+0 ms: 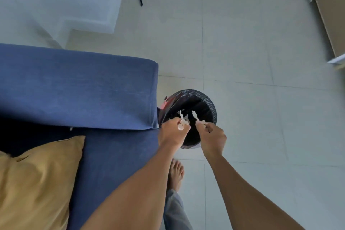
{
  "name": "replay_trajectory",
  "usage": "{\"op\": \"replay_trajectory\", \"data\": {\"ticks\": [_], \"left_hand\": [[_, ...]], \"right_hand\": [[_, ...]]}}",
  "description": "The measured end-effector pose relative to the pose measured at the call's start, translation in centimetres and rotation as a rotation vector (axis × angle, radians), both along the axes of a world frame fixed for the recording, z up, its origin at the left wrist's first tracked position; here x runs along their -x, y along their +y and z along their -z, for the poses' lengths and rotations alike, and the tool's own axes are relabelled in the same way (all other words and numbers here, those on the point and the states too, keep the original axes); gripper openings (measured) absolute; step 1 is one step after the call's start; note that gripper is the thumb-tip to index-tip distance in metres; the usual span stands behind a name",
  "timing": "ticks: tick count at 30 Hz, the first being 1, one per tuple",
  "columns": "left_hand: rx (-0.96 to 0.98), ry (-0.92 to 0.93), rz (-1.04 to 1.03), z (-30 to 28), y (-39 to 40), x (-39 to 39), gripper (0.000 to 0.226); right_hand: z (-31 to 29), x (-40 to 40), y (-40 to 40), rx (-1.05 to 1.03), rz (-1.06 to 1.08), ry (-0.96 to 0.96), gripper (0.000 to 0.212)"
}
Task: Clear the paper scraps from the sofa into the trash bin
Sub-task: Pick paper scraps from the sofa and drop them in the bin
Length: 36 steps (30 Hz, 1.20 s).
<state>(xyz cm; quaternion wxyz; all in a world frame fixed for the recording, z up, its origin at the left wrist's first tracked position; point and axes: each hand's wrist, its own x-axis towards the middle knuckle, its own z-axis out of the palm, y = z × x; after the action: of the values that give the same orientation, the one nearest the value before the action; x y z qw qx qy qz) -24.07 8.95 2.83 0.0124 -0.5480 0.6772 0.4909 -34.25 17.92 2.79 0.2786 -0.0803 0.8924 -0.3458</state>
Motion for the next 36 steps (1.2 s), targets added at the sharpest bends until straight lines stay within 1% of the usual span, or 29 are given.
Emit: {"op": "replay_trajectory", "data": {"ticks": [2, 3, 4, 5, 6, 8, 11, 13, 16, 19, 22, 23, 25, 28, 31, 33, 36], "left_hand": [[-0.024, -0.033, -0.016, 1.7, -0.5, 1.8, 0.035], [-0.043, -0.045, -0.020, 2.6, -0.8, 2.4, 0.046], [-0.056, -0.050, -0.024, 3.4, -1.1, 3.0, 0.056], [-0.065, -0.042, -0.035, 4.1, -1.4, 3.4, 0.065], [-0.072, -0.024, -0.052, 4.8, -1.6, 3.7, 0.069], [-0.088, 0.013, -0.084, 5.9, -1.7, 3.8, 0.072], [-0.100, 0.033, -0.133, 6.4, -1.5, 3.3, 0.072], [-0.113, 0.057, -0.175, 6.1, -1.0, 2.5, 0.069], [-0.142, 0.137, -0.252, 4.7, -0.2, 0.3, 0.055], [-0.110, 0.209, -0.348, 2.4, 0.7, -3.3, 0.043], [-0.055, 0.243, -0.433, -0.9, 1.0, -7.7, 0.018], [-0.019, 0.237, -0.441, -2.1, 1.0, -9.2, 0.014], [0.031, 0.219, -0.456, -4.5, 1.1, -12.2, 0.018], [0.096, 0.172, -0.495, -7.9, 0.8, -17.3, 0.017], [0.172, 0.134, -0.599, -10.3, -0.4, -22.5, 0.017], [0.185, 0.113, -0.679, -11.2, -1.7, -25.4, 0.014], [0.192, 0.057, -0.732, -10.6, -4.5, -28.5, 0.011]], "right_hand": [[1.4, 1.6, -0.6, -0.050, -0.041, -0.028, 0.022], [2.0, 2.2, -0.9, -0.078, -0.075, -0.046, 0.030], [2.6, 2.7, -1.3, -0.100, -0.106, -0.069, 0.044], [3.1, 3.2, -1.6, -0.108, -0.124, -0.098, 0.054], [3.6, 3.6, -1.9, -0.110, -0.134, -0.120, 0.060], [4.5, 4.2, -2.1, -0.118, -0.155, -0.137, 0.060], [5.0, 4.1, -2.1, -0.145, -0.192, -0.147, 0.054], [4.7, 3.7, -2.1, -0.142, -0.200, -0.145, 0.048], [3.2, 2.2, -2.4, -0.112, -0.223, -0.117, 0.040], [0.7, -0.6, -2.9, -0.059, -0.232, -0.121, 0.032], [-2.0, -4.7, -3.4, 0.029, -0.164, -0.167, 0.024], [-2.8, -6.2, -3.4, 0.054, -0.148, -0.172, 0.021], [-4.3, -9.1, -3.1, 0.081, -0.138, -0.175, 0.019], [-6.1, -13.7, -2.5, 0.089, -0.193, -0.217, 0.018], [-7.9, -17.7, -2.5, 0.102, -0.255, -0.241, 0.016], [-8.4, -19.8, -2.9, 0.121, -0.298, -0.249, 0.016], [-7.8, -22.2, -3.9, 0.142, -0.332, -0.289, 0.016]]}}
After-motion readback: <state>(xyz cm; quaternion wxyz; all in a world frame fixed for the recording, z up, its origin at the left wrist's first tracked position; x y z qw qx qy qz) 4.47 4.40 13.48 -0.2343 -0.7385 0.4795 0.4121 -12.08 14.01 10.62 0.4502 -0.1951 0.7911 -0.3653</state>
